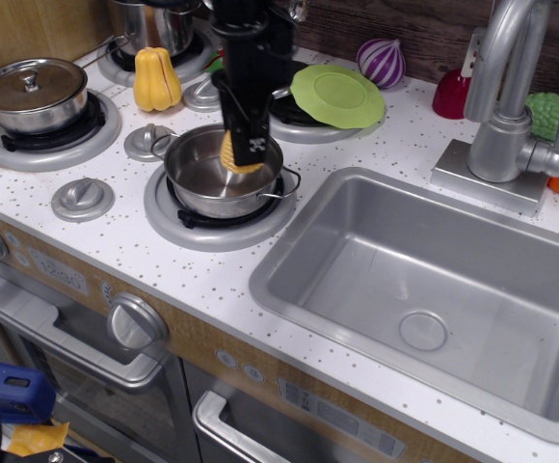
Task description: Put corn in pan which is on stove
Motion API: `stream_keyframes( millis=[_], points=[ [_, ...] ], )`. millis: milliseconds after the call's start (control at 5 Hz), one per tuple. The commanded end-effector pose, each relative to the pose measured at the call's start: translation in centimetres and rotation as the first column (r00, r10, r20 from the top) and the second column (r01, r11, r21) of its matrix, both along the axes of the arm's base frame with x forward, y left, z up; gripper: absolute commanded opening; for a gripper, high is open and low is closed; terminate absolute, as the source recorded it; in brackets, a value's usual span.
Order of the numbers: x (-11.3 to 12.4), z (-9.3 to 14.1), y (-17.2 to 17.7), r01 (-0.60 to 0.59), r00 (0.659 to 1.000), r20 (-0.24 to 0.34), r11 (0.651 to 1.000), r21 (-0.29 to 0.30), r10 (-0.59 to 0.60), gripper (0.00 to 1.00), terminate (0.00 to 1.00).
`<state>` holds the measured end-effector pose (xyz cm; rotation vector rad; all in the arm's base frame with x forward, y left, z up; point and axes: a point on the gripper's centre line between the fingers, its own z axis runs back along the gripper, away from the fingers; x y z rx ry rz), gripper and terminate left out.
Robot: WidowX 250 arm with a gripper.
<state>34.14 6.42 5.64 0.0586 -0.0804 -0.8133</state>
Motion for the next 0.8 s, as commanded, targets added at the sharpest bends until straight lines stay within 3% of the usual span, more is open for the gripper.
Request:
stream_keyframes(
  millis=[0, 400, 600],
  points=[
    [0.31, 2.11, 1.12, 0.021, 0.994, 0.106, 1.000, -0.019, -0.019, 1.00, 0.00],
    [0.34, 1.93, 1.52, 0.043, 0.993, 0.112, 0.999, -0.011, -0.042, 1.00, 0.00],
    [0.34, 1.93, 1.52, 0.043, 0.993, 0.112, 0.999, -0.011, -0.042, 1.00, 1.00]
  ],
)
